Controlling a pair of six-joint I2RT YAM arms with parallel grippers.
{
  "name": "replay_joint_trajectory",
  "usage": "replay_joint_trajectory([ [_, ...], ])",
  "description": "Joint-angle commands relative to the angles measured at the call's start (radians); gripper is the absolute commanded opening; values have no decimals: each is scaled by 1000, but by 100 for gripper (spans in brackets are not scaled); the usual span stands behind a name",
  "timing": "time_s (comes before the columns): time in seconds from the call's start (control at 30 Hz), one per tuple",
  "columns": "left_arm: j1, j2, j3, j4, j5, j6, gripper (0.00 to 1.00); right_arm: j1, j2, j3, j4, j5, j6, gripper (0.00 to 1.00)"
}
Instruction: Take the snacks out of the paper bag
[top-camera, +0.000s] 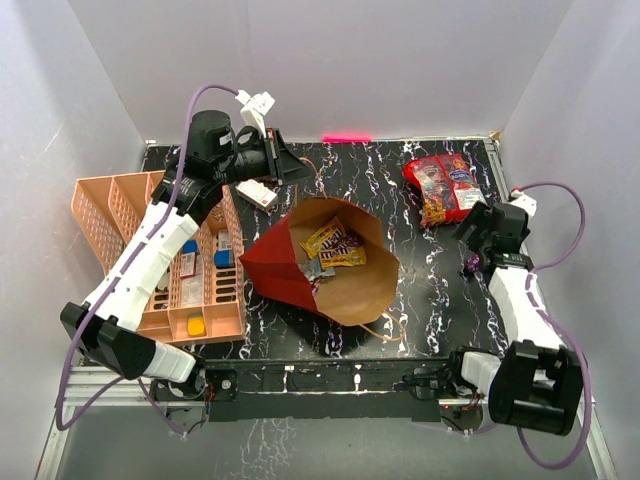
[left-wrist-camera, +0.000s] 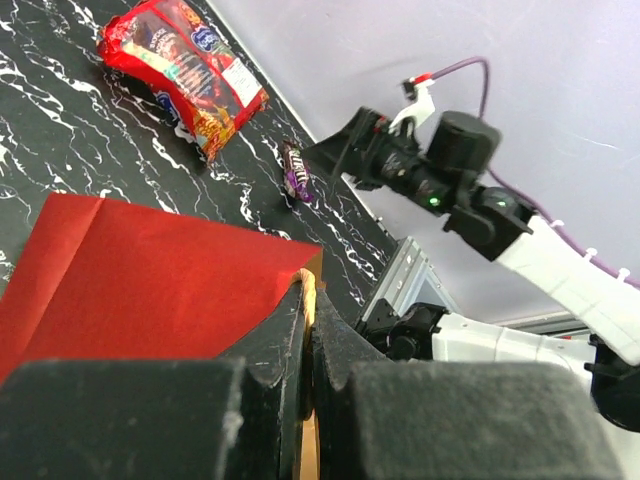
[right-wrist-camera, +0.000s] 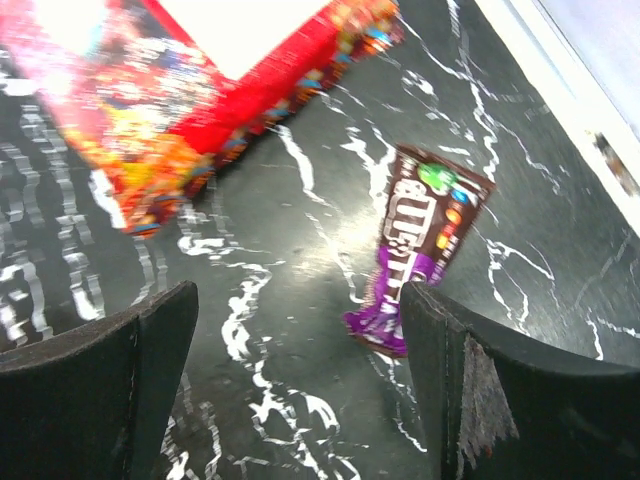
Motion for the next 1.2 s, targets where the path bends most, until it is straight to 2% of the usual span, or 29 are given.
replay_joint_trajectory([
  [0.0, -5, -48, -33, 1, -3, 25, 0, -6, -108, 94, -72, -204, -77, 85],
  [0.27, -5, -77, -51, -15, -4, 47, 0, 5, -297, 82, 7, -747, -143, 83],
  [0.37, -4, -77, -56, -10, 0, 43, 0, 106, -339, 101, 69, -840, -168, 81],
  [0.53, -5, -67, -49, -6, 7, 42, 0, 405, -384, 196, 55, -760, -303, 82],
  [0.63, -5, -61, -40, -10, 7, 38, 0, 502, -334, 259, 41, -778, -340, 81],
  [0.73, -5, -61, -38, -17, 3, 41, 0, 615, -260, 338, -55, -752, -395, 79],
  [0.97, -5, -58, -43, -8, 2, 38, 0, 956, -137, 434, -225, -477, -560, 80],
  [1.03, -6, -57, -29, -21, 2, 47, 0, 1036, -79, 463, -282, -340, -591, 80],
  [1.17, -5, -57, -24, -31, -4, 57, 0, 1122, 34, 509, -385, -182, -677, 80],
])
